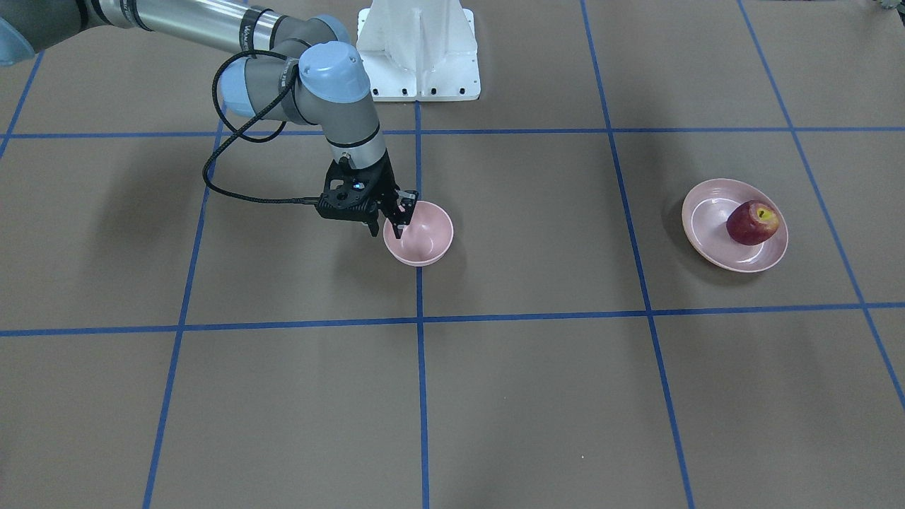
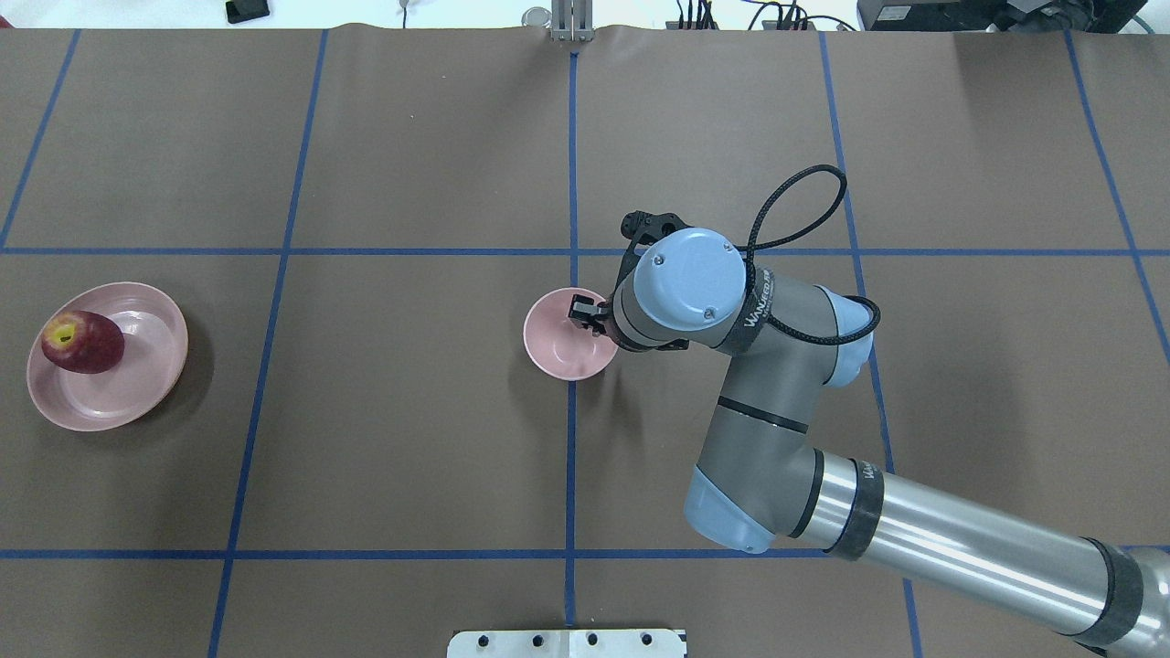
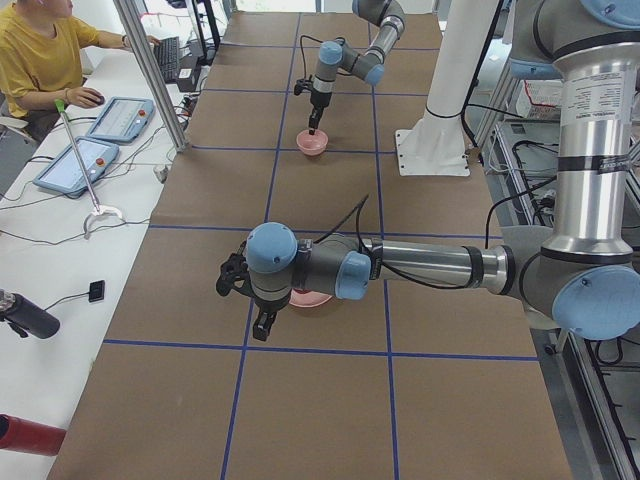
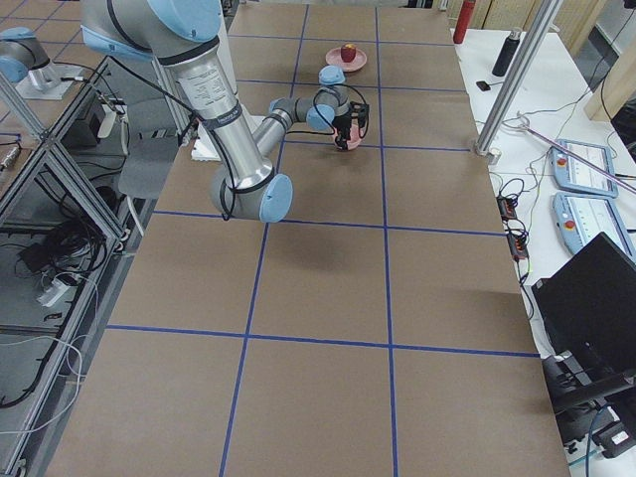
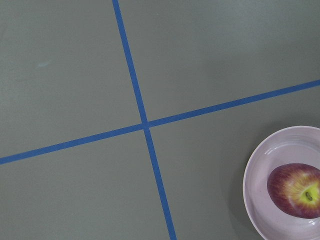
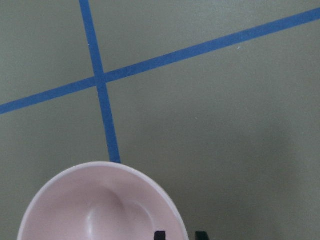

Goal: Move apple from plate to bowl
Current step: 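Slide the pink bowl with the right gripper toward the table center, then release the bowl and withdraw the right arm while the left gripper reaches the apple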

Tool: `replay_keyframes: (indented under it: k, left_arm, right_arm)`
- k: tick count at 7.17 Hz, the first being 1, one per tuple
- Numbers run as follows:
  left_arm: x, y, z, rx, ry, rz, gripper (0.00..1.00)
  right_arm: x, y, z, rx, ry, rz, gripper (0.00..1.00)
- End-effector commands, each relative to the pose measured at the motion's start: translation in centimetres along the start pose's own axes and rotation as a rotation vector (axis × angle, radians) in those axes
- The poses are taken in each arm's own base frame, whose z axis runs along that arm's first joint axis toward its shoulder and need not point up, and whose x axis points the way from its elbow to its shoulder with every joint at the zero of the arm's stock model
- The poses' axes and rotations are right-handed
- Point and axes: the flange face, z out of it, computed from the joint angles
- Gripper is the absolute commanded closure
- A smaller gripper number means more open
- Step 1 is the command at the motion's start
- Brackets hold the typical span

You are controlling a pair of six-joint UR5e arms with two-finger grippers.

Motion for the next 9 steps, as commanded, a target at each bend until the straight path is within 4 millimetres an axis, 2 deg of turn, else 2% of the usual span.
replay_keyframes:
  k: [1,2,3,4,5,6,7,8,9]
  left_arm:
    - [1.1,-1.5,-0.9,0.025,-0.001,0.031,0.01]
    - [4.4,-5.2,-0.3,0.021,0.011,0.094,0.01]
    - [7.7,-6.9,1.5,-0.002,0.028,0.046,0.01]
    - [11.9,-8.2,3.1,-0.01,0.021,0.016,0.01]
    - [15.7,-8.4,5.8,-0.027,-0.057,0.004,0.01]
    - [19.2,-8.1,8.5,-0.051,-0.09,-0.029,0.01]
    - [20.8,-7.8,9.8,-0.066,-0.078,-0.024,0.01]
    - [21.6,-7.5,10.3,-0.052,-0.058,-0.004,0.01]
    - [21.9,-7.3,10.4,-0.051,-0.052,-0.004,0.01]
  right_arm:
    - [2.1,-7.7,-5.3,-0.042,-0.046,-0.002,0.0]
    - [6.0,-11.9,-6.2,-0.065,0.0,-0.094,0.0]
    - [10.8,-16.0,-7.9,-0.081,0.053,-0.165,0.0]
    - [16.0,-18.9,-10.3,-0.099,0.088,-0.251,0.0]
    - [24.1,-19.2,-12.1,-0.124,0.144,-0.325,0.0]
    - [32.8,-20.4,-14.3,-0.135,0.19,-0.419,0.0]
    - [40.3,-21.9,-16.5,-0.159,0.204,-0.465,0.0]
    - [48.1,-22.6,-19.3,-0.175,0.202,-0.49,0.0]
    - [55.5,-22.3,-21.6,-0.185,0.213,-0.519,0.0]
